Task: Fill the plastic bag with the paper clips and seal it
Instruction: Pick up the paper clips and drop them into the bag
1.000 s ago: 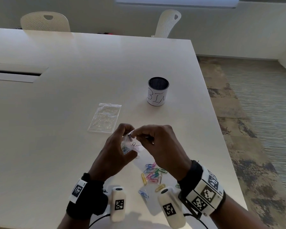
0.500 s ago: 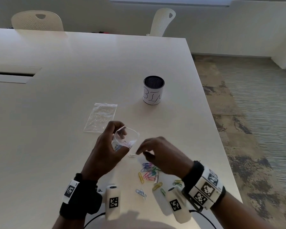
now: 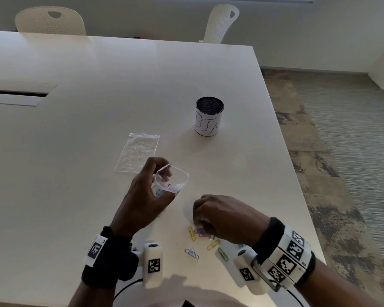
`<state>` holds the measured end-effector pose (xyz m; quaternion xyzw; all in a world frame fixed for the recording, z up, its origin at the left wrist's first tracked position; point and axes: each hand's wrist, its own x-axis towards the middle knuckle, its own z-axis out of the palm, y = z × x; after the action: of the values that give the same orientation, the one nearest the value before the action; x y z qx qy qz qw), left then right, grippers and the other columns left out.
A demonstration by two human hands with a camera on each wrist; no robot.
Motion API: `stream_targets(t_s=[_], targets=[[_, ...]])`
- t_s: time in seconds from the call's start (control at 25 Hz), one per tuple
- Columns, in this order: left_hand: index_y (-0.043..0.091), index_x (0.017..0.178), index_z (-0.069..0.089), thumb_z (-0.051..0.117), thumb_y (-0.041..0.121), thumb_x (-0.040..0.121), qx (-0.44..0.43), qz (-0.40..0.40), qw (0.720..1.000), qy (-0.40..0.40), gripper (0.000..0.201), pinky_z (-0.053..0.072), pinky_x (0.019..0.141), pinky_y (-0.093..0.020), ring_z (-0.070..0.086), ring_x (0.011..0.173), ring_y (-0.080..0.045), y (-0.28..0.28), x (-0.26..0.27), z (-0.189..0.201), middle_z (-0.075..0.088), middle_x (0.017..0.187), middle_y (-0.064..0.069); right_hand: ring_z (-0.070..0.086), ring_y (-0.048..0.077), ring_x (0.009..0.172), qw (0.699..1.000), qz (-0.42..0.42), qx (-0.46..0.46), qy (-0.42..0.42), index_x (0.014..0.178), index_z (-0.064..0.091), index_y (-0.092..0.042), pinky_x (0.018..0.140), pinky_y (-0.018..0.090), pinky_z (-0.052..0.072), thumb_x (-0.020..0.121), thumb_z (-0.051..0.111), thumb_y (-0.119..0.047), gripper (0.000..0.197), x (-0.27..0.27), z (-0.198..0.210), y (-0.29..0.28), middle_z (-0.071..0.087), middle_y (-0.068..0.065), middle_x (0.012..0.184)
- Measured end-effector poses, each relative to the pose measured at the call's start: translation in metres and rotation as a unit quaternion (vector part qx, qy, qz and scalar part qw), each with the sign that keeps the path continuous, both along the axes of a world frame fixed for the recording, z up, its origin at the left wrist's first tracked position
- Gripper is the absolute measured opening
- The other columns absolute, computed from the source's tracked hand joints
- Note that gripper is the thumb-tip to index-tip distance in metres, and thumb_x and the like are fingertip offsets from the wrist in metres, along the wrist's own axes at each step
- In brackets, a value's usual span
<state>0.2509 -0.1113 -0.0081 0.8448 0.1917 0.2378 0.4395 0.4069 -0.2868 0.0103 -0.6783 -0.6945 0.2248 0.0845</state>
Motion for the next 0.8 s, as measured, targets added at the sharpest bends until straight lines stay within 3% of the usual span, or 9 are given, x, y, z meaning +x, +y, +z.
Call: stream_targets(t_s=[0.16, 0.24, 0.32, 0.44, 0.56, 0.64, 0.8], targets=[[0.019, 0.116, 0.054, 0.087, 0.007, 0.083, 0.003, -0.003, 1.0, -0.001, 0.048, 0.053, 0.081, -0.015, 0.065, 0.096, -0.016, 0.001, 0.0, 0.0, 0.063, 0.103, 0.007, 0.056, 0.01, 0.118, 0.996, 0.059, 0.018, 0.06, 0.126, 0.067, -0.026, 0.102, 0.028, 0.046, 0.094, 0.07, -0.038, 0.034, -0.017, -0.004, -0.008, 0.065, -0.007, 0.131], [0.019, 0.117, 0.053, 0.087, 0.006, 0.083, 0.002, -0.007, 1.0, 0.004, 0.049, 0.053, 0.081, -0.012, 0.065, 0.097, -0.014, 0.0, 0.001, 0.0, 0.063, 0.104, 0.008, 0.051, 0.011, 0.123, 0.991, 0.11, -0.009, 0.068, 0.125, 0.067, -0.024, 0.107, 0.026, 0.036, 0.089, 0.076, -0.037, 0.039, -0.025, -0.01, -0.01, 0.063, -0.006, 0.133], [0.021, 0.116, 0.053, 0.087, 0.005, 0.083, 0.003, -0.008, 1.0, 0.005, 0.05, 0.052, 0.081, -0.012, 0.065, 0.097, -0.015, -0.001, 0.001, 0.001, 0.063, 0.104, 0.008, 0.051, 0.011, 0.119, 0.992, 0.112, -0.006, 0.057, 0.118, 0.07, -0.023, 0.107, 0.025, 0.034, 0.089, 0.077, -0.03, 0.031, -0.022, -0.015, -0.014, 0.064, -0.006, 0.127], [0.023, 0.115, 0.053, 0.086, 0.004, 0.083, 0.002, -0.008, 1.0, 0.004, 0.05, 0.05, 0.08, -0.01, 0.064, 0.097, -0.015, -0.002, 0.0, 0.0, 0.063, 0.104, 0.008, 0.054, 0.009, 0.111, 0.998, 0.051, 0.006, 0.045, 0.11, 0.073, -0.023, 0.101, 0.024, 0.044, 0.091, 0.075, -0.024, 0.02, -0.003, -0.014, -0.02, 0.065, -0.008, 0.119], [0.026, 0.115, 0.052, 0.084, 0.002, 0.083, -0.01, -0.009, 1.0, 0.009, 0.052, 0.05, 0.08, -0.012, 0.064, 0.097, -0.017, -0.003, 0.001, 0.0, 0.062, 0.103, 0.01, 0.054, 0.008, 0.11, 1.0, -0.008, 0.015, 0.013, 0.111, 0.072, -0.022, 0.097, 0.031, 0.052, 0.091, 0.075, -0.023, 0.02, 0.017, -0.007, -0.024, 0.063, -0.008, 0.122], [0.026, 0.115, 0.052, 0.084, 0.001, 0.083, -0.012, -0.01, 1.0, 0.009, 0.052, 0.05, 0.08, -0.01, 0.064, 0.098, -0.016, -0.004, 0.001, 0.001, 0.062, 0.102, 0.012, 0.053, 0.007, 0.115, 0.998, -0.055, 0.022, -0.006, 0.12, 0.068, -0.026, 0.098, 0.03, 0.052, 0.091, 0.076, -0.031, 0.031, 0.028, -0.003, -0.027, 0.059, -0.009, 0.129], [0.027, 0.115, 0.052, 0.084, 0.001, 0.083, -0.012, -0.014, 1.0, 0.008, 0.052, 0.05, 0.08, -0.01, 0.065, 0.098, -0.013, -0.002, 0.002, 0.001, 0.062, 0.102, 0.014, 0.047, 0.008, 0.129, 0.987, -0.153, -0.008, -0.041, 0.147, 0.045, -0.035, 0.104, 0.027, 0.049, 0.082, 0.076, -0.058, 0.075, 0.04, -0.002, -0.035, 0.047, -0.01, 0.144]])
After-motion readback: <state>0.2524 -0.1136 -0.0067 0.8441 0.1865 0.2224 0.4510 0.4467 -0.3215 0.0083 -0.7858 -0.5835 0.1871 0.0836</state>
